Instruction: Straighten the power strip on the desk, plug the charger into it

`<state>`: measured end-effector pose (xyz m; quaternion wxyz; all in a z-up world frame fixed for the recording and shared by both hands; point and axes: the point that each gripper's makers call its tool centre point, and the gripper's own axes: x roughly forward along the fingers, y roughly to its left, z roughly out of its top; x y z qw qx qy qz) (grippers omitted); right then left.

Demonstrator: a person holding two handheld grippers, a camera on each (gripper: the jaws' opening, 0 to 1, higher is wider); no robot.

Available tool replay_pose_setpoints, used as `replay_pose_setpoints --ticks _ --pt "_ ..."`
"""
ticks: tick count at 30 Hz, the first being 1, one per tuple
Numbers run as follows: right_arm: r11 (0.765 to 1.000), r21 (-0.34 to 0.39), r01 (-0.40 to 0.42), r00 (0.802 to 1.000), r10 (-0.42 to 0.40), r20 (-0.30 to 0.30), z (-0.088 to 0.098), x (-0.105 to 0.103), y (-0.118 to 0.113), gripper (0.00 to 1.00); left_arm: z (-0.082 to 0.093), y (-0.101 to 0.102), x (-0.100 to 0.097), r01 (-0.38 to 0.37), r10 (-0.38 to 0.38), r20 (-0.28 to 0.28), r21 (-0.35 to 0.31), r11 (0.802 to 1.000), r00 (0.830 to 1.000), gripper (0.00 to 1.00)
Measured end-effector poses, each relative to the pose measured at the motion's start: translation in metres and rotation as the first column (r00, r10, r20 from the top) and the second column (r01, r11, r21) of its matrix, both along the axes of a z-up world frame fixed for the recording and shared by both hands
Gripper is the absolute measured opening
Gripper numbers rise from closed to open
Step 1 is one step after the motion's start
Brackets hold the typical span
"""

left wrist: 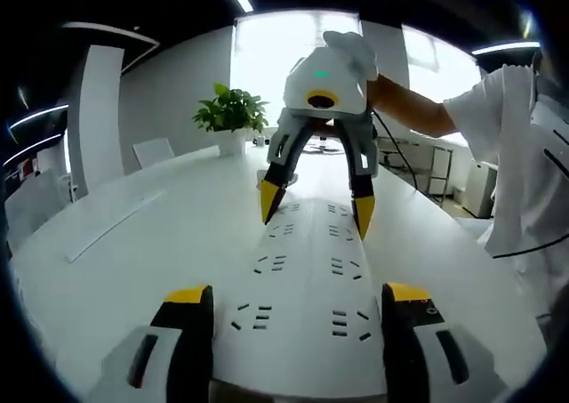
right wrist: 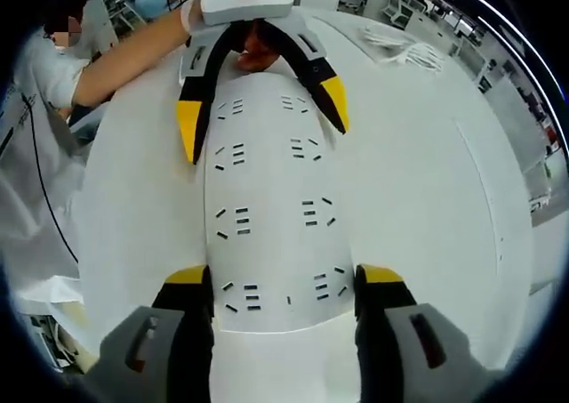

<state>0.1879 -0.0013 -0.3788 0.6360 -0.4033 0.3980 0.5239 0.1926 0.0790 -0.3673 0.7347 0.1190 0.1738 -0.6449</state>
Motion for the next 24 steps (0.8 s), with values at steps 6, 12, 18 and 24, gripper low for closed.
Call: replay_pose_setpoints --ticks 6,12,18,24 --pt "0.999 0.025 0.021 1.0 -0.021 0.001 -0.0002 0.0014 0.0007 0.64 0.0 -0.0002 -0.0006 -0.001 0.001 0.001 -0.002 1.0 1.0 0.78" --pt "0.999 0.036 0.037 0.999 -0.037 0.0 -0.0001 0.0019 0.002 0.65 0.0002 -0.0003 -0.0006 -0.002 0.002 0.001 -0.007 1.0 1.0 0.78" --pt "0.982 0.175 0.076 0.997 -0.075 -0.01 -0.0006 0.0036 0.0077 0.69 0.0003 -0.0002 0.0003 -0.002 0.002 0.002 -0.009 1.0 1.0 0.78" --pt "0.964 0.246 0.099 0.995 -0.101 -0.002 -0.0013 0.0045 0.0071 0.72 0.0 -0.0002 0.0006 -0.002 0.002 0.002 -0.004 1.0 1.0 0.78"
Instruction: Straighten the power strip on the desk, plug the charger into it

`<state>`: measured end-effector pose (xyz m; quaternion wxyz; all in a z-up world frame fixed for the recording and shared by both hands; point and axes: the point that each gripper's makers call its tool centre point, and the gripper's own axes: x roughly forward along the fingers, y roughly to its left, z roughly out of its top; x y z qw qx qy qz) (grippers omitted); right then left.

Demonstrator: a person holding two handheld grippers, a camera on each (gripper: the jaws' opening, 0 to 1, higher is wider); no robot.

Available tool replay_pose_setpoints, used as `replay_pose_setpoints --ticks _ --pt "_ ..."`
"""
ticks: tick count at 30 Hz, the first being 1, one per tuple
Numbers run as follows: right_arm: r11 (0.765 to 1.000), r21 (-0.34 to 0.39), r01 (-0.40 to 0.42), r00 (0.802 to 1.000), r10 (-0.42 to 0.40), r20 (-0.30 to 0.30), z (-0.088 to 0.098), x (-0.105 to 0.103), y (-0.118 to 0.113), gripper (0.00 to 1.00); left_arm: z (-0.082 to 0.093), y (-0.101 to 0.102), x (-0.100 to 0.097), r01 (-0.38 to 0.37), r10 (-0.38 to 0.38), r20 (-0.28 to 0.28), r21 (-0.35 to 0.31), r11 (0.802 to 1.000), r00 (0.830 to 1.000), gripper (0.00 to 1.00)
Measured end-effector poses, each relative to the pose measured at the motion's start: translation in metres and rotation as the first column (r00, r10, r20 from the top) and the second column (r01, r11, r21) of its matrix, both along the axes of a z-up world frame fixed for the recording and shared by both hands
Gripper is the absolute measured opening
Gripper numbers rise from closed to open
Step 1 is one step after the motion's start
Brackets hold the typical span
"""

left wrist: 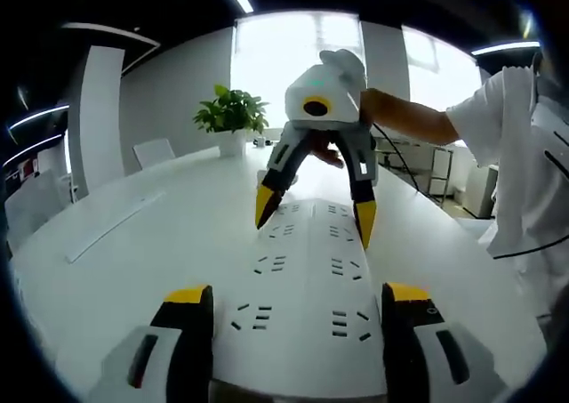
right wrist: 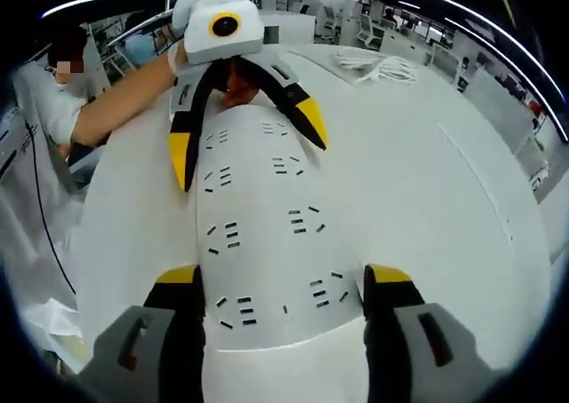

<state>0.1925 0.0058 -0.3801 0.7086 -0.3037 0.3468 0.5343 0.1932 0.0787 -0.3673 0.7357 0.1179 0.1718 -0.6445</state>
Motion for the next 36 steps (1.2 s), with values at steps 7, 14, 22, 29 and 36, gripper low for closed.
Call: replay_pose_setpoints --ticks 7,14,22,29,36 --pt "0.978 0.184 0.094 0.992 -0.109 0.071 0.021 -0.003 -0.005 0.72 -0.004 -0.001 -0.001 -0.015 0.014 0.016 0.073 0.997 1.0 0.79" --pt "0.756 0.584 0.295 0.913 -0.403 0.061 0.067 -0.022 -0.05 0.81 -0.019 0.002 -0.005 -0.012 0.009 0.019 0.18 0.984 1.0 0.81" --pt "0.442 0.793 0.419 0.763 -0.645 -0.044 0.089 -0.051 -0.124 0.82 -0.025 -0.007 -0.016 0.084 -0.072 -0.048 0.352 0.932 0.996 0.77" --pt "0.433 0.778 0.455 0.733 -0.679 -0.051 0.086 -0.064 -0.134 0.82 -0.022 -0.012 -0.021 0.138 -0.125 -0.06 0.449 0.883 0.99 0.74" --pt "0.498 0.729 0.47 0.714 -0.7 0.018 0.085 -0.064 -0.129 0.82 -0.019 -0.016 -0.02 0.175 -0.162 -0.071 0.533 0.828 0.984 0.72"
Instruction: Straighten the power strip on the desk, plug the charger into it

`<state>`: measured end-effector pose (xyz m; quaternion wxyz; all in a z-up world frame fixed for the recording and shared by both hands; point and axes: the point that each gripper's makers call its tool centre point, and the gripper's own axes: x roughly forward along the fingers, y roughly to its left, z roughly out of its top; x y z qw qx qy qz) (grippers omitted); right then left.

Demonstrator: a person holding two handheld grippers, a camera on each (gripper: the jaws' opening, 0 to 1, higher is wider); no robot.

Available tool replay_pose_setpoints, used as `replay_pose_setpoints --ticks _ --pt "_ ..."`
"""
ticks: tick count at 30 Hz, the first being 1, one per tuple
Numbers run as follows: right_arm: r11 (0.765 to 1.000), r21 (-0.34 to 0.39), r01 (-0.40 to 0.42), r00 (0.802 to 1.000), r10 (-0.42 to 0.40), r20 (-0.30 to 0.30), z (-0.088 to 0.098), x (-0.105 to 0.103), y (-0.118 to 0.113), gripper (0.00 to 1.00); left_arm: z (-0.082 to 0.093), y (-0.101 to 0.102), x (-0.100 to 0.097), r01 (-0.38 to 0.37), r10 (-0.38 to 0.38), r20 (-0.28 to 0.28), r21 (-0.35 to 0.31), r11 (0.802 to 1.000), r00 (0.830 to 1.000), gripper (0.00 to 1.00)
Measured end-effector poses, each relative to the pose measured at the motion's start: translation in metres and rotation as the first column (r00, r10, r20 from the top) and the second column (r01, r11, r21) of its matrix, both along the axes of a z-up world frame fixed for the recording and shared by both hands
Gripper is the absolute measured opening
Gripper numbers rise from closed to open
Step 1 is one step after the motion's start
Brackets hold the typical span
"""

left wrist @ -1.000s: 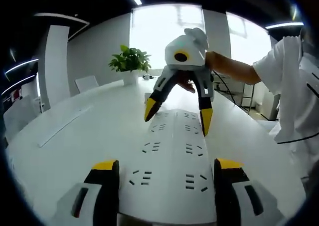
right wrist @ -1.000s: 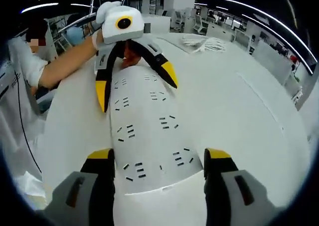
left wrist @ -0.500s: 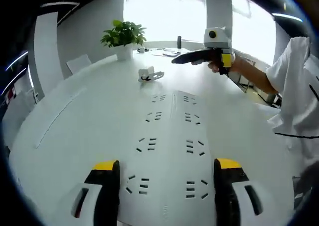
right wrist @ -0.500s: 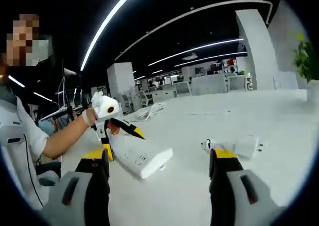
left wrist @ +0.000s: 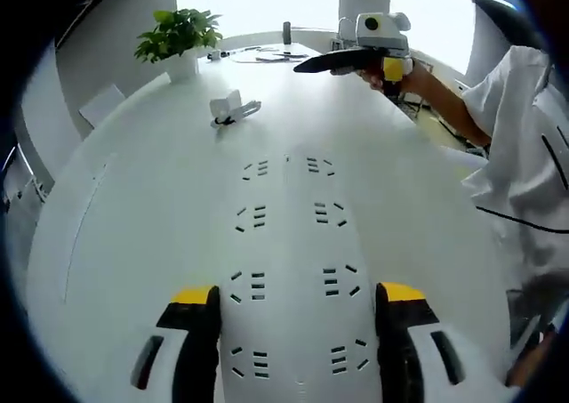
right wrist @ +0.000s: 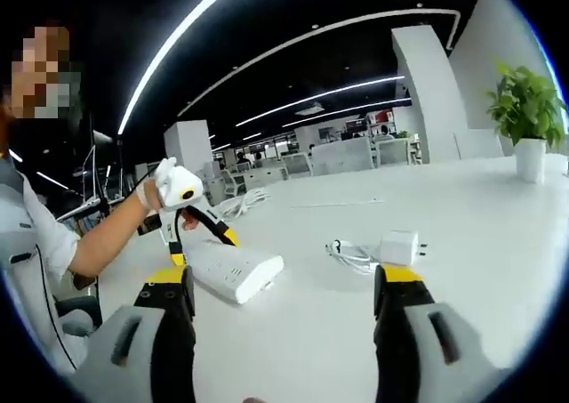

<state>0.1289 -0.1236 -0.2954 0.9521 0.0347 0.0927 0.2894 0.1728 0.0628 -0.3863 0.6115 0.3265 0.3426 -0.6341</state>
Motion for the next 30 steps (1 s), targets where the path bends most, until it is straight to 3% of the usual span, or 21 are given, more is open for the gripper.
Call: replay_pose_setpoints --ticks 8,14,17,19,21,24,26,28,30 --pt "0.999 0.047 0.018 1.0 -0.018 0.001 0.008 -0.002 0.012 0.8 0.002 -0.001 0.003 0.012 -0.013 0.008 0.111 0.994 1.0 0.7" --pt "0.998 0.042 0.055 0.998 -0.056 0.015 0.016 0.006 0.014 0.8 0.003 0.0 0.005 0.023 -0.026 0.013 0.185 0.982 1.0 0.69" --pt "0.996 0.017 0.092 0.995 -0.093 0.03 0.018 0.013 0.009 0.79 0.003 0.002 0.005 0.03 -0.033 0.014 0.183 0.983 0.999 0.69" --pt "0.988 -0.08 0.132 0.991 -0.129 0.039 0.012 0.021 -0.003 0.72 0.003 0.002 0.005 0.034 -0.037 0.012 0.161 0.986 0.999 0.7" --pt "0.967 -0.182 0.178 0.984 -0.175 0.032 0.002 0.033 -0.016 0.64 0.003 0.002 0.004 0.038 -0.04 0.011 0.141 0.989 0.999 0.7" --pt "0.948 -0.256 0.189 0.982 -0.179 0.063 0.003 0.05 -0.029 0.59 0.003 0.002 0.004 0.037 -0.038 0.011 0.118 0.992 0.999 0.7" --pt "0.902 -0.383 0.198 0.98 -0.174 0.097 0.008 0.064 -0.048 0.54 0.003 0.001 0.003 0.038 -0.039 0.01 0.115 0.993 0.999 0.7" --pt "0.842 -0.509 0.176 0.983 -0.127 0.13 0.014 0.077 -0.059 0.49 0.003 0.001 0.003 0.039 -0.04 0.011 0.122 0.992 0.999 0.7" --pt "0.795 -0.588 0.147 0.987 -0.08 0.138 0.018 0.088 -0.065 0.47 0.003 0.001 0.003 0.039 -0.041 0.012 0.126 0.991 0.999 0.7"
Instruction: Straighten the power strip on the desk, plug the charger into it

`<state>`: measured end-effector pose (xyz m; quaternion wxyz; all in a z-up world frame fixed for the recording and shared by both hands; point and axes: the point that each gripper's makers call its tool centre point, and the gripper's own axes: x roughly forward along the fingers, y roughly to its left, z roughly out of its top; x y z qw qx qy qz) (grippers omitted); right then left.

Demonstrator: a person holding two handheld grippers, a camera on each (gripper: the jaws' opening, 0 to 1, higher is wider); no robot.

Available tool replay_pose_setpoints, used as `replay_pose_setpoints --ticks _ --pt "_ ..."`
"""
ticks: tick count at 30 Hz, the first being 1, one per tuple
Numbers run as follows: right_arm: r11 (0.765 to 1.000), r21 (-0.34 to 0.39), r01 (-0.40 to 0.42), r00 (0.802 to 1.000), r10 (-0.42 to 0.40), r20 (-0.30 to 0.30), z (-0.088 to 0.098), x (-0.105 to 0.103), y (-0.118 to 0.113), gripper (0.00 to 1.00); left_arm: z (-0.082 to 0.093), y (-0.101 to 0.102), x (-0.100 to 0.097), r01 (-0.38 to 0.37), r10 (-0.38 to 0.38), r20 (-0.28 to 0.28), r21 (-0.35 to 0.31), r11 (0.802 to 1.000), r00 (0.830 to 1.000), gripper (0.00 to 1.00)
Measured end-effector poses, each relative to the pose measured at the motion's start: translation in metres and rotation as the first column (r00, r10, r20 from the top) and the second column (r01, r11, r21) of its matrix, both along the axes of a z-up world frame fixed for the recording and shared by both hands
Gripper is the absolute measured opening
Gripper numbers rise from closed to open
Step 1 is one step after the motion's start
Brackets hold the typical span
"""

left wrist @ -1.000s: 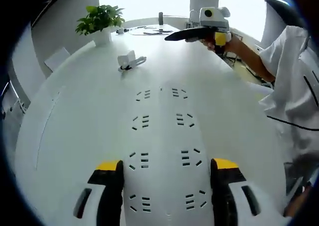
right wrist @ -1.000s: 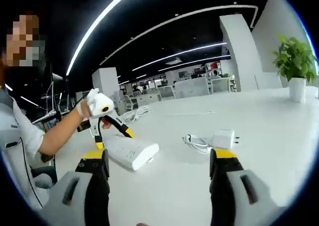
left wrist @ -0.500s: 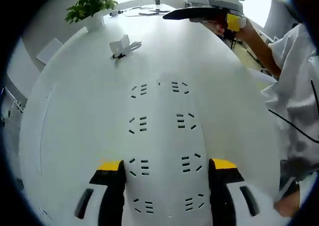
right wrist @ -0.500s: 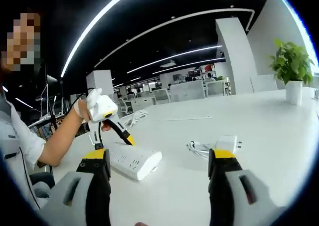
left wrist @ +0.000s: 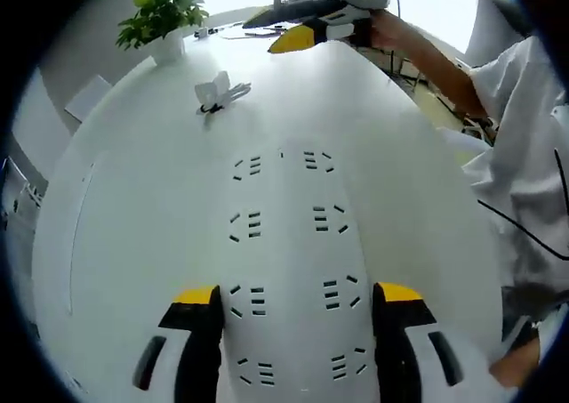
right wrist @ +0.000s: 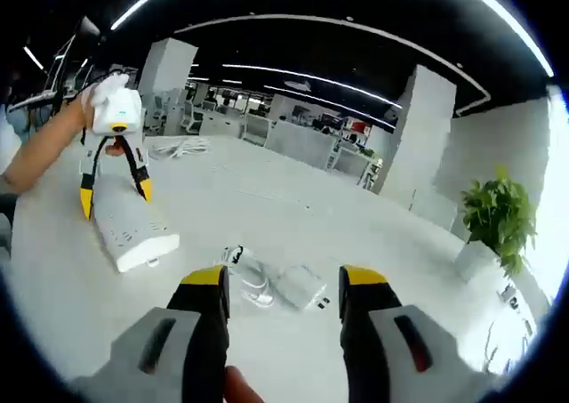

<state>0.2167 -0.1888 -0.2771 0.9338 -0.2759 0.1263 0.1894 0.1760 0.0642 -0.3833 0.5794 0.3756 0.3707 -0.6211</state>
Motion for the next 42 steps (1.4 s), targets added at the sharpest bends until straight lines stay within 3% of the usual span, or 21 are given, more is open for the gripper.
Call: replay_pose_setpoints --ticks 2,4,6,8,11,14,15,16,17,19,21,25,28,29,30,32,34,35,37,40,42 --pt "0.995 -0.099 0.018 0.996 -0.027 -0.087 -0.005 0.009 -0.013 0.49 0.0 0.0 0.0 0.001 -0.001 -0.001 -0.002 1.0 1.0 0.7" --pt "0.986 -0.167 -0.028 0.988 0.002 -0.155 -0.01 0.019 -0.014 0.49 0.0 0.0 0.0 0.001 -0.001 0.0 -0.003 1.0 1.0 0.7" --pt "0.968 -0.222 -0.116 0.963 0.054 -0.265 -0.017 0.024 -0.01 0.47 0.0 0.001 0.0 0.002 -0.002 -0.001 -0.006 1.0 1.0 0.7" --pt "0.934 -0.3 -0.196 0.931 0.081 -0.355 -0.02 0.026 -0.008 0.45 0.0 0.0 0.0 0.002 -0.002 -0.002 -0.01 1.0 1.0 0.7" --pt "0.848 -0.428 -0.314 0.881 0.092 -0.464 -0.021 0.031 -0.008 0.43 0.0 0.0 0.0 0.003 -0.003 -0.003 -0.014 1.0 1.0 0.7" --pt "0.706 -0.541 -0.457 0.818 0.095 -0.567 -0.02 0.042 0.0 0.43 0.0 0.0 0.0 0.004 -0.004 -0.003 -0.014 1.0 1.0 0.7" --pt "0.665 -0.551 -0.504 0.785 0.088 -0.613 -0.023 0.041 0.002 0.43 0.0 0.0 0.0 0.004 -0.004 -0.003 -0.015 1.0 1.0 0.7" --pt "0.647 -0.538 -0.54 0.738 0.056 -0.673 -0.027 0.041 0.002 0.43 0.0 0.0 0.0 0.004 -0.004 -0.005 -0.018 1.0 1.0 0.7" --pt "0.672 -0.525 -0.522 0.724 0.023 -0.69 -0.027 0.043 0.002 0.43 0.001 0.0 0.0 0.005 -0.005 -0.007 -0.025 1.0 1.0 0.7" --pt "0.765 -0.474 -0.437 0.706 -0.035 -0.707 -0.024 0.052 0.002 0.42 0.001 0.001 0.001 0.005 -0.006 -0.017 -0.047 0.999 1.0 0.7" --pt "0.797 -0.443 -0.411 0.726 -0.009 -0.688 -0.017 0.064 0.005 0.41 0.002 0.0 0.001 0.006 -0.007 -0.025 -0.063 0.998 1.0 0.7" --pt "0.805 -0.438 -0.399 0.722 -0.019 -0.692 -0.021 0.066 -0.002 0.34 0.001 -0.001 -0.001 0.01 -0.011 -0.023 -0.061 0.998 1.0 0.7" --pt "0.796 -0.441 -0.414 0.7 -0.031 -0.713 -0.033 0.064 -0.005 0.33 0.001 -0.002 -0.001 0.012 -0.014 -0.021 -0.055 0.998 1.0 0.7" --pt "0.79 -0.441 -0.425 0.691 -0.032 -0.722 -0.038 0.061 -0.004 0.33 0.001 -0.002 -0.001 0.013 -0.014 -0.021 -0.055 0.998 1.0 0.7" --pt "0.758 -0.453 -0.469 0.677 -0.021 -0.735 -0.043 0.06 -0.004 0.34 0.001 -0.002 -0.001 0.013 -0.014 -0.02 -0.055 0.998 1.0 0.7" --pt "0.706 -0.484 -0.517 0.676 -0.01 -0.737 -0.05 0.065 -0.004 0.33 0.0 -0.002 -0.001 0.013 -0.014 -0.021 -0.056 0.998 1.0 0.7" --pt "0.69 -0.512 -0.512 0.675 -0.045 -0.736 -0.058 0.068 -0.006 0.33 0.0 -0.002 -0.001 0.012 -0.013 -0.021 -0.057 0.998 1.0 0.7" --pt "0.683 -0.52 -0.513 0.66 -0.073 -0.748 -0.063 0.066 -0.008 0.33 0.0 -0.002 -0.001 0.012 -0.013 -0.021 -0.059 0.998 1.0 0.7" --pt "0.638 -0.538 -0.55 0.641 -0.091 -0.763 -0.07 0.062 -0.006 0.32 0.0 -0.002 -0.001 0.012 -0.013 -0.023 -0.063 0.998 1.0 0.7" --pt "0.629 -0.521 -0.577 0.629 -0.064 -0.775 -0.077 0.062 0.005 0.32 0.001 -0.003 -0.002 0.012 -0.014 -0.026 -0.068 0.998 1.0 0.7" --pt "0.563 -0.558 -0.61 0.639 -0.067 -0.766 -0.079 0.069 0.008 0.32 0.001 -0.003 -0.002 0.012 -0.014 -0.025 -0.067 0.998 1.0 0.7"
